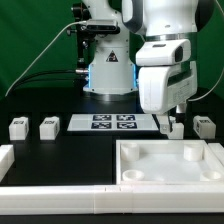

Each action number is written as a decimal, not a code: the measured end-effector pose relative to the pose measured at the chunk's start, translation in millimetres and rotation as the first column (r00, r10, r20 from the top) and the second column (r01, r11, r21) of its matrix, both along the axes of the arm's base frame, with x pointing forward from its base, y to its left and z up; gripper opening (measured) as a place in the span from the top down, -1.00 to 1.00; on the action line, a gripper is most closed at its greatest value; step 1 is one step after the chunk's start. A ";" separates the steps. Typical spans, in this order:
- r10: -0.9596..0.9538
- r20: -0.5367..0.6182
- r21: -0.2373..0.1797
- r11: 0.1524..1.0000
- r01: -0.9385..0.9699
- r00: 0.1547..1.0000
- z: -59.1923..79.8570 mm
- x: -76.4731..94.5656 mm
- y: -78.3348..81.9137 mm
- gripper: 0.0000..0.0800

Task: Assemble one leg

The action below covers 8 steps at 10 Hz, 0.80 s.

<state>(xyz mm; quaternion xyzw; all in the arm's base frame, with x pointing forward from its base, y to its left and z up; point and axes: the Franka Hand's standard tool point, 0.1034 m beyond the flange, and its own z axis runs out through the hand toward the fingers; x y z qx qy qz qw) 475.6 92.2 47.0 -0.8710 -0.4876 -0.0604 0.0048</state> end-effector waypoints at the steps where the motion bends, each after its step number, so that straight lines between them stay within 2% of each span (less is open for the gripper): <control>1: -0.007 0.002 0.002 1.000 0.007 1.000 -1.4 -1.7 -1.7 -0.62; 2: -0.083 0.013 0.021 0.996 0.082 0.996 -8.4 -12.5 -9.0 -0.62; 3: -0.142 -0.008 0.024 0.989 0.143 0.990 -10.4 -20.8 -7.4 -0.62; 5: -0.266 -0.011 0.045 0.963 0.266 0.964 -5.3 -26.6 15.5 -0.62; 8: -0.418 -0.054 0.056 0.905 0.421 0.907 -6.0 -35.0 45.2 -0.62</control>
Offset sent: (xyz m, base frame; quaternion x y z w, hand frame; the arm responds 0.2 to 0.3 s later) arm -0.0220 0.0065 0.0038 -0.0361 -0.0074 0.1433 0.9890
